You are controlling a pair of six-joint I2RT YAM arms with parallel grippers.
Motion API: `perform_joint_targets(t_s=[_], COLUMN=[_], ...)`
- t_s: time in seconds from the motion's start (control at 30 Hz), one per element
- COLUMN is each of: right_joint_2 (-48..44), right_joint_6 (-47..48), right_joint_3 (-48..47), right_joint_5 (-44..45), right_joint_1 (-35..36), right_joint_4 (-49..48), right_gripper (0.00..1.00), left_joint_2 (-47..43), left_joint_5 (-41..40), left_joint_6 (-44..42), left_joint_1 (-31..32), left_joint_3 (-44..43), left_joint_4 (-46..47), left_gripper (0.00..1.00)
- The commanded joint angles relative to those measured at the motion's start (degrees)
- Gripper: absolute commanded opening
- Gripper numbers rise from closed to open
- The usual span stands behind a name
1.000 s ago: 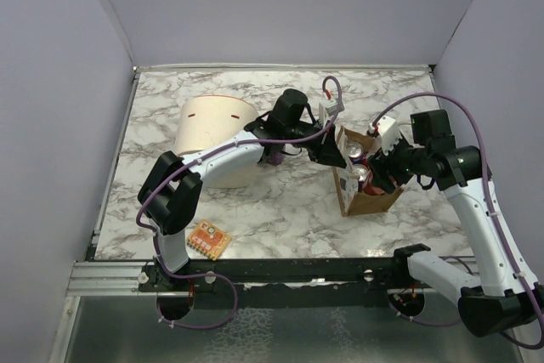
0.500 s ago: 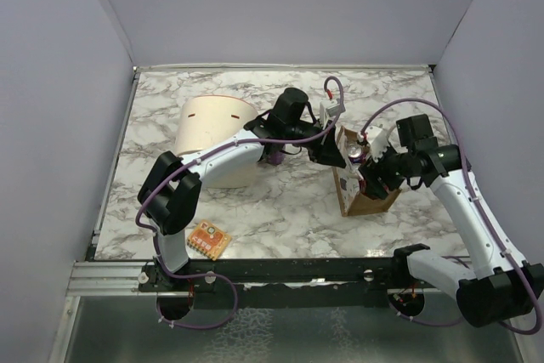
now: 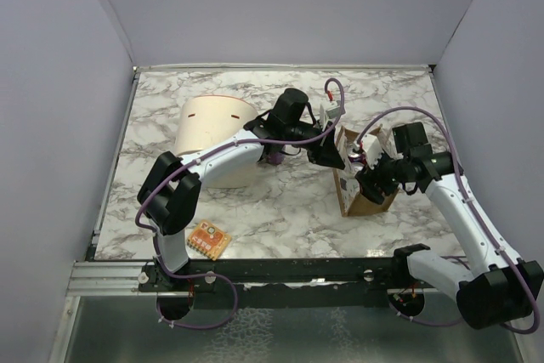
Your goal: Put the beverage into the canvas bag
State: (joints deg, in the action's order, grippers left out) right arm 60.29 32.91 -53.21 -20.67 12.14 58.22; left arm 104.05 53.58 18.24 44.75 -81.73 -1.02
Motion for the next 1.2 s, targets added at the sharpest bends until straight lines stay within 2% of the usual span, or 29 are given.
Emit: perform_joint_targets(t_s=[0.0,0.3,0.53,0.8,1.17], right_joint_2=[-1.7,1.1,2.5,2.7,0.3], right_joint_6=[3.5,8.0,11.9,16.2,15.6], right_joint_3=[1.0,1.1,3.2,7.5,9.5], right_joint_5=[-6.5,-9.8,-7.1,-7.6,-7.7], right_joint_1=[-0.2,-0.2,-0.2,-0.2,-0.2], right_joint_4=[-0.6,1.0,-0.4,-4.2,-8.5], right_gripper=[0.11,0.18,0.21,0.23,0.22], left_joint_2=[-2.6,-2.8,-2.8,-3.6,-5.2], left_joint_5=[1.5,1.1,1.1,1.0,0.7], left_joint_6=[-1.7,-2.1,-2.1,-2.6,-3.0], left_joint_1=[0.3,0.2,0.3,0.3,0.3], left_joint_3=[0.2,0.0,-0.3,0.4,0.6], left_joint_4=[-0.4,-0.9,-1.2,-1.3,-2.1], left_gripper=[0.0,0.0,0.0,0.0,0.0])
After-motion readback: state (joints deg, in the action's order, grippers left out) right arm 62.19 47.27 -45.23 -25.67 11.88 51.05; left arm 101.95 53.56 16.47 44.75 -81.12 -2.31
